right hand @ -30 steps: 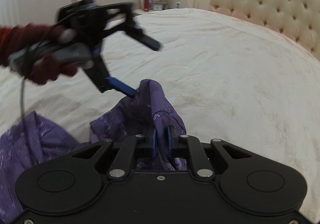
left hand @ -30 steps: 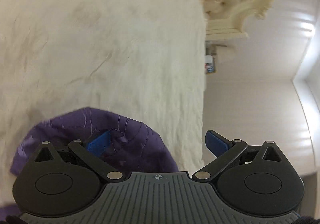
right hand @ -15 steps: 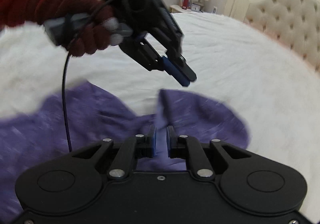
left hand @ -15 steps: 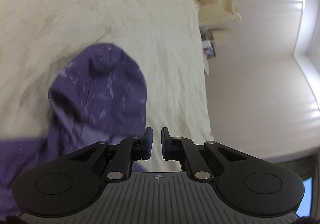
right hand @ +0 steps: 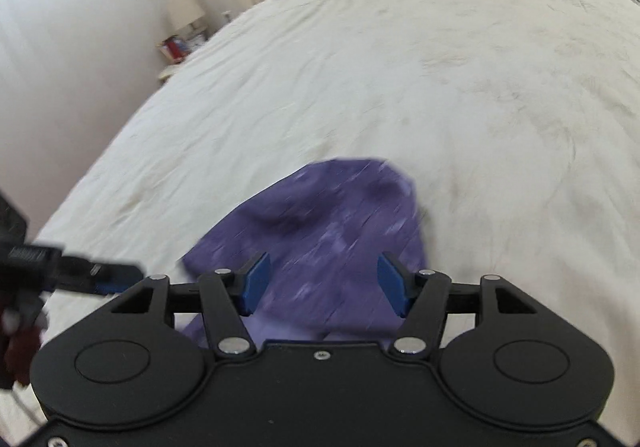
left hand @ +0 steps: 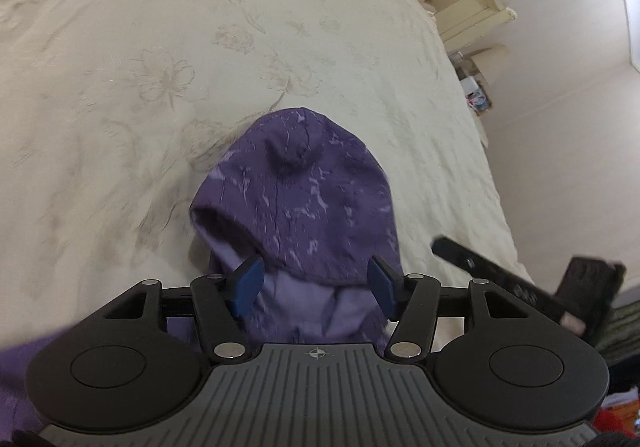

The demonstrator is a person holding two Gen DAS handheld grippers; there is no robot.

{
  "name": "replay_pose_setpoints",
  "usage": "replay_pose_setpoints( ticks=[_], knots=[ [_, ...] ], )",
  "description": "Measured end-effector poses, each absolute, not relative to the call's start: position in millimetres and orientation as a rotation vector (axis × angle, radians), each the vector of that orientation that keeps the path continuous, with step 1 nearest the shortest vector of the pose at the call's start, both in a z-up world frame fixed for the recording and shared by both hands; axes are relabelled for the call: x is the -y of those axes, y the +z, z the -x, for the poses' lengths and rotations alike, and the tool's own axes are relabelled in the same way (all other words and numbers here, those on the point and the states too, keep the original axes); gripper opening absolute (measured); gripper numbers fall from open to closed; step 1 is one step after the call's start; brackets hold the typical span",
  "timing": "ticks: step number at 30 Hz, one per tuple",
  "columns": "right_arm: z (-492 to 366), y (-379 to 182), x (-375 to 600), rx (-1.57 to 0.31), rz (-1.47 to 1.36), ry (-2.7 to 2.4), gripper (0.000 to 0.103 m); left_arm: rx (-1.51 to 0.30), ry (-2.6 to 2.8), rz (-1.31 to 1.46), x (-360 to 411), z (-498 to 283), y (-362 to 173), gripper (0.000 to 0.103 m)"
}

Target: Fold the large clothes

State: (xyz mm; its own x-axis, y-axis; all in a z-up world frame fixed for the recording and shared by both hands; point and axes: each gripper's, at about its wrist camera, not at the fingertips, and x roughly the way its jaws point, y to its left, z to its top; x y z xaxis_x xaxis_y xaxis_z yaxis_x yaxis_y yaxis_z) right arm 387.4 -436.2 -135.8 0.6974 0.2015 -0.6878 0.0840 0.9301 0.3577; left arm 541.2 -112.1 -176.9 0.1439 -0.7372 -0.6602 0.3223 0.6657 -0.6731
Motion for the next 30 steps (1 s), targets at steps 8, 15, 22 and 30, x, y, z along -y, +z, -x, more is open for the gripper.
replay_pose_setpoints(
  ticks=[8, 15, 22, 30],
  knots=[
    [-465, -187, 470, -0.874, -0.366, -0.022, 0.065, -1.294, -0.743, 0.365, 134, -572, -235, 0.055],
    [-494, -212, 474, -0.91, -0.359, -0.017, 0.065, -1.357, -0.7, 0.5, 117, -581, -263, 0.055],
    [-469, -173, 435, -0.81, -0.194, 0.121, 0.012, -1.299, -0.766, 0.476, 99, -573, -225, 0.074],
    [-324, -114, 336, -0.693, 0.264, 0.426, 0.011, -1.196, -0.893, 0.595, 46, -549, -175, 0.103]
  ],
)
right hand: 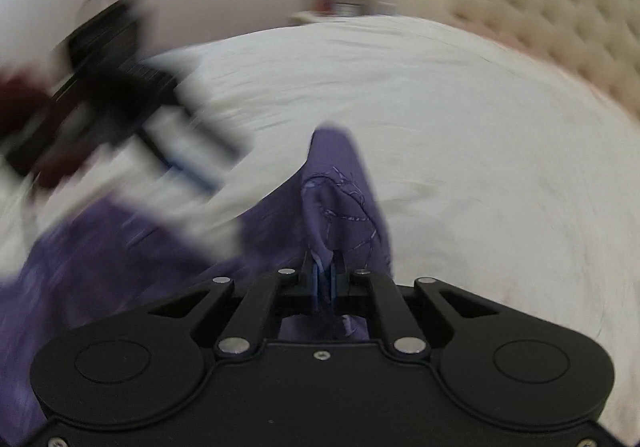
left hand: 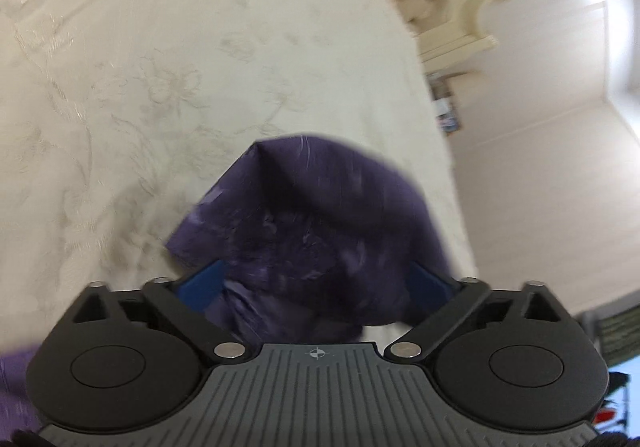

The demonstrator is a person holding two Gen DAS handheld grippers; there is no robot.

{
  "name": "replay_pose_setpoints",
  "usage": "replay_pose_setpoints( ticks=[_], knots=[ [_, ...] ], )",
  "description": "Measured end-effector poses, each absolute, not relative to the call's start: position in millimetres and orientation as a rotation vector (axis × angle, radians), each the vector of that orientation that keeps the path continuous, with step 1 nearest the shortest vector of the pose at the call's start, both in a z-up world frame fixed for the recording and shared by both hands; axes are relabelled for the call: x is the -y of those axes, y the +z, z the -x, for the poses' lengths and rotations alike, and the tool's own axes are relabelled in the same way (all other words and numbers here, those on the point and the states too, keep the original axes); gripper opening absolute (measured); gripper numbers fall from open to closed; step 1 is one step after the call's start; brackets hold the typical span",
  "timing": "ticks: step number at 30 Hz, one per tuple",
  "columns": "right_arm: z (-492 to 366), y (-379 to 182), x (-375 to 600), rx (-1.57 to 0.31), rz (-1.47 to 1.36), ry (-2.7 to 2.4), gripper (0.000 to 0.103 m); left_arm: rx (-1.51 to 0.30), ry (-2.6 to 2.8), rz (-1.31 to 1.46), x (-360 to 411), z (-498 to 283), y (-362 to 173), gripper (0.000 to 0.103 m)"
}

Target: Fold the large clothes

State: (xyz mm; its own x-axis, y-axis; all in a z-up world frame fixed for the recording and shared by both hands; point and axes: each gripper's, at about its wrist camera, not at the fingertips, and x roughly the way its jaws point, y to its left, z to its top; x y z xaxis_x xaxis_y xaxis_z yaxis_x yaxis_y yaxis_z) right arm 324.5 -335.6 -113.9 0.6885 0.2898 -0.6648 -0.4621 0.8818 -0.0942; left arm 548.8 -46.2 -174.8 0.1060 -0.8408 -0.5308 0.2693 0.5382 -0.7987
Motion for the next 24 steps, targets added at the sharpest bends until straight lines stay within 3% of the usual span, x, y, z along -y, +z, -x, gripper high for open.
replay_pose_setpoints(
  ticks=[12, 13, 14, 16, 18, 20, 24],
  knots=[
    [-196, -148, 265, -0.788, 0.538, 0.552, 0.012, -1.364, -0.878, 0.705, 17, -468, -222, 0.101],
    [-192, -152, 264, -0.804, 0.534, 0.542, 0.013, -1.378, -0.862, 0.69, 17, -464, -229, 0.089],
    [-189, -152, 263, -0.817, 0.521, 0.53, 0.015, -1.393, -0.849, 0.674, 18, -458, -235, 0.058],
    [-184, -158, 264, -0.85, 0.495, 0.496, 0.022, -1.407, -0.803, 0.597, 21, -448, -242, 0.026],
    [-179, -162, 270, -0.895, 0.425, 0.443, 0.031, -1.412, -0.766, 0.499, 24, -439, -247, 0.026],
    [-177, -163, 285, -0.953, 0.258, 0.375, 0.061, -1.396, -0.76, 0.462, 23, -430, -248, 0.024],
    [-164, -161, 329, -0.962, -0.177, 0.21, 0.067, -1.366, -0.768, 0.439, 20, -419, -242, 0.024]
  ],
)
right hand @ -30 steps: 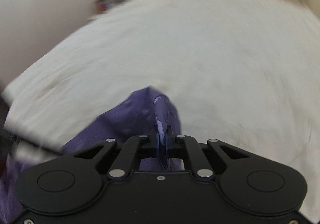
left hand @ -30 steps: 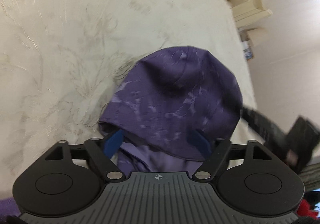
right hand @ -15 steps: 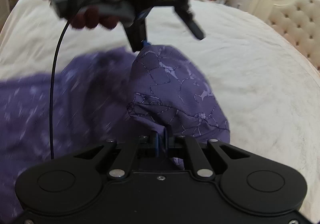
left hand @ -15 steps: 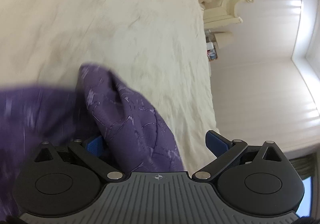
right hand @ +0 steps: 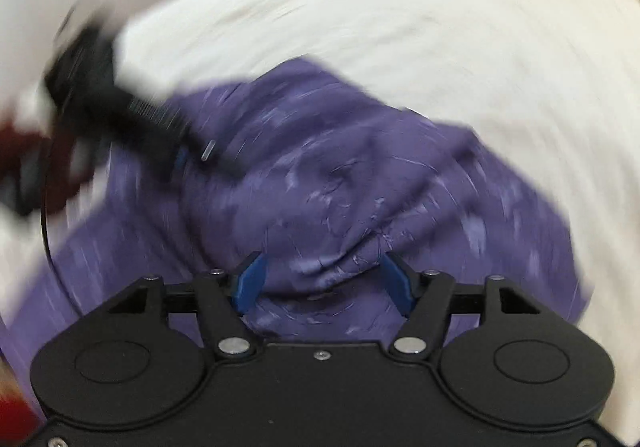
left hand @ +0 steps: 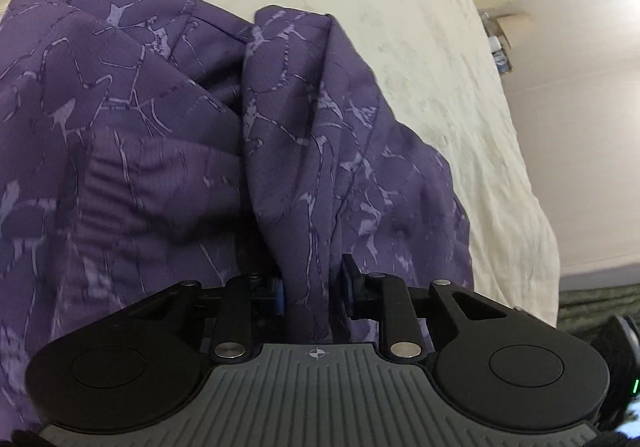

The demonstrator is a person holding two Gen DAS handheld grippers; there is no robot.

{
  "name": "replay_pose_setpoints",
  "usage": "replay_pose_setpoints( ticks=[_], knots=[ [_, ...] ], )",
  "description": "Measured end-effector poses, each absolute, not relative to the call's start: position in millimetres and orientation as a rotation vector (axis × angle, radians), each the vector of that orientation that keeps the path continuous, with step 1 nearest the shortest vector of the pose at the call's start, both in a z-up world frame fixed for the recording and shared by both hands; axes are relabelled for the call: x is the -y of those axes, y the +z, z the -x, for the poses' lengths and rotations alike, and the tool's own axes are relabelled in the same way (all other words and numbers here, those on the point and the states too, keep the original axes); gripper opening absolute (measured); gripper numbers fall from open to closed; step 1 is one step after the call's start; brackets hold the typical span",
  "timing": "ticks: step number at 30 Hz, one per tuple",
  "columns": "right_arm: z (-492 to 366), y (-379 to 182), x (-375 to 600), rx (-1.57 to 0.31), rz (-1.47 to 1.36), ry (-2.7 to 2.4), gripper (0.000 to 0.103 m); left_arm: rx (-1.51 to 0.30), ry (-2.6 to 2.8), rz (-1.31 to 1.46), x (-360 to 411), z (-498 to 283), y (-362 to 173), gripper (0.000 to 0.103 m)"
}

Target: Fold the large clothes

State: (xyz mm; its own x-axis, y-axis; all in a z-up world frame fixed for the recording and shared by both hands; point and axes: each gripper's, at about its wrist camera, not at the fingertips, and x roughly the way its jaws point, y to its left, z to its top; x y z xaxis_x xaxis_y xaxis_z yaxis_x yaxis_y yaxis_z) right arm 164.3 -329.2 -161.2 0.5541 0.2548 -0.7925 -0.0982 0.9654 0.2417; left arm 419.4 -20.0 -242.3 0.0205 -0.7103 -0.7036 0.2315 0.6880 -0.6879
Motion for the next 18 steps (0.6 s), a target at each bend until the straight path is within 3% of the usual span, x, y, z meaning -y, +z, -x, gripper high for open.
replay_pose_setpoints(
  ticks=[3, 7, 9, 10, 11, 15, 18],
  knots=[
    [-170, -173, 347, -0.949, -0.446, 0.108, 0.068, -1.343, -0.779, 0.421, 19, -413, -236, 0.024],
    [-197, -198, 354, -0.981, -0.583, -0.031, 0.068, -1.343, -0.757, 0.434, 29, -416, -238, 0.024],
    [-208, -203, 350, -0.974, -0.604, -0.055, 0.055, -1.329, -0.747, 0.429, 33, -413, -233, 0.024],
    [-215, -199, 347, -0.967, -0.591, -0.048, 0.027, -1.312, -0.749, 0.42, 34, -411, -228, 0.023],
    [-222, -191, 342, -0.953, -0.563, -0.031, 0.019, -1.29, -0.759, 0.404, 35, -408, -220, 0.023],
    [-218, -154, 333, -0.779, -0.568, 0.106, 0.019, -1.176, -0.821, 0.311, 40, -391, -191, 0.024],
    [-214, -168, 339, -0.836, -0.564, 0.02, 0.022, -1.199, -0.765, 0.257, 35, -387, -203, 0.024]
  ],
)
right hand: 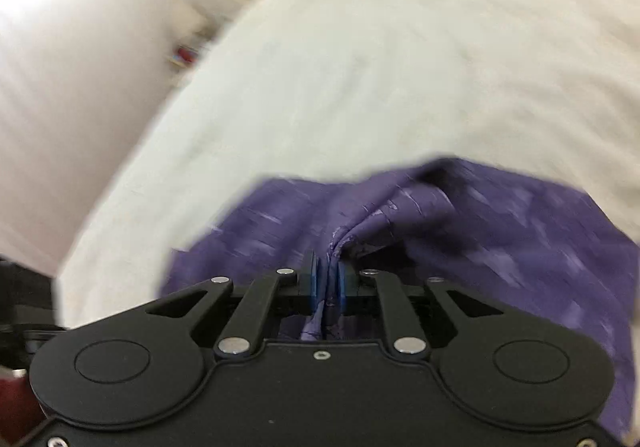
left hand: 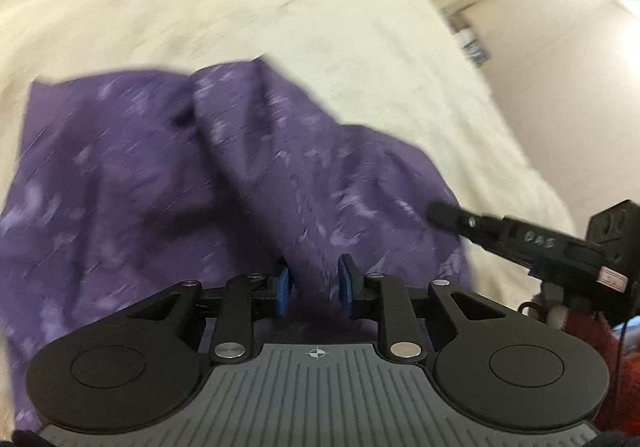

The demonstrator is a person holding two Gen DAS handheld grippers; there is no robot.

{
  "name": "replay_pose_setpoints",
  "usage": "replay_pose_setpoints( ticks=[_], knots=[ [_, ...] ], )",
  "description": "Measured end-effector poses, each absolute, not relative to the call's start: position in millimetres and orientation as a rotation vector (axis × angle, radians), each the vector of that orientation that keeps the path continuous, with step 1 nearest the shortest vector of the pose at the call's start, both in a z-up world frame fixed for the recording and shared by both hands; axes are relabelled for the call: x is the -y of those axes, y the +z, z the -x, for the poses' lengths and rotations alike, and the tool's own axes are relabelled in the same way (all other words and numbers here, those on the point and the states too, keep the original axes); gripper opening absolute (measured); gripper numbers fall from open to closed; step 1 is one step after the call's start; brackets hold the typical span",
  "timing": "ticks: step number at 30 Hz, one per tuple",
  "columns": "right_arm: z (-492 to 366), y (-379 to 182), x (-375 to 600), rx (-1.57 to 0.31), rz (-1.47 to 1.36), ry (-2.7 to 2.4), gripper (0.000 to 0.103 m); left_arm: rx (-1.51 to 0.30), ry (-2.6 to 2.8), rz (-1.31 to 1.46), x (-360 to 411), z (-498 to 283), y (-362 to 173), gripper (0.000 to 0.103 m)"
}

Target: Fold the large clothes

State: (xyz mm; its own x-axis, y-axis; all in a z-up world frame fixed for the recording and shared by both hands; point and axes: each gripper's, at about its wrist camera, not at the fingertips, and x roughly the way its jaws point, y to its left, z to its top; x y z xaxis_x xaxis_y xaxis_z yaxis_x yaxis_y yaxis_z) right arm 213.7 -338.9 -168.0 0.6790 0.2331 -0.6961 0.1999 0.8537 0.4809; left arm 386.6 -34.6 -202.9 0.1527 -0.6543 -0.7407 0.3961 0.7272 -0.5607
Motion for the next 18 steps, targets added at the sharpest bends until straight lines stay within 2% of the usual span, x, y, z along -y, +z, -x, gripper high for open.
replay_pose_setpoints(
  ticks=[1, 2, 3, 5, 8, 12, 14, 18],
  knots=[
    [-214, -181, 341, -0.899, -0.531, -0.049, 0.028, -1.227, -0.734, 0.237, 32, -388, -213, 0.025],
    [-215, -196, 342, -0.973, -0.478, -0.117, 0.043, -1.261, -0.703, 0.21, 31, -389, -223, 0.027],
    [-215, -207, 342, -1.021, -0.438, -0.155, 0.047, -1.289, -0.69, 0.209, 29, -389, -231, 0.027],
    [-209, -208, 338, -1.007, -0.398, -0.166, 0.047, -1.287, -0.691, 0.256, 20, -389, -230, 0.026],
    [-204, -186, 318, -0.932, -0.313, -0.167, 0.049, -1.21, -0.72, 0.185, 16, -383, -207, 0.028],
    [-192, -158, 287, -0.807, -0.262, -0.067, 0.05, -1.044, -0.782, 0.115, 26, -382, -181, 0.039],
    [-197, -158, 274, -0.818, -0.228, 0.013, 0.049, -0.99, -0.787, 0.111, 38, -387, -182, 0.045],
    [-200, -181, 250, -0.91, -0.124, 0.071, 0.049, -1.006, -0.676, 0.101, 47, -405, -203, 0.047]
  ],
)
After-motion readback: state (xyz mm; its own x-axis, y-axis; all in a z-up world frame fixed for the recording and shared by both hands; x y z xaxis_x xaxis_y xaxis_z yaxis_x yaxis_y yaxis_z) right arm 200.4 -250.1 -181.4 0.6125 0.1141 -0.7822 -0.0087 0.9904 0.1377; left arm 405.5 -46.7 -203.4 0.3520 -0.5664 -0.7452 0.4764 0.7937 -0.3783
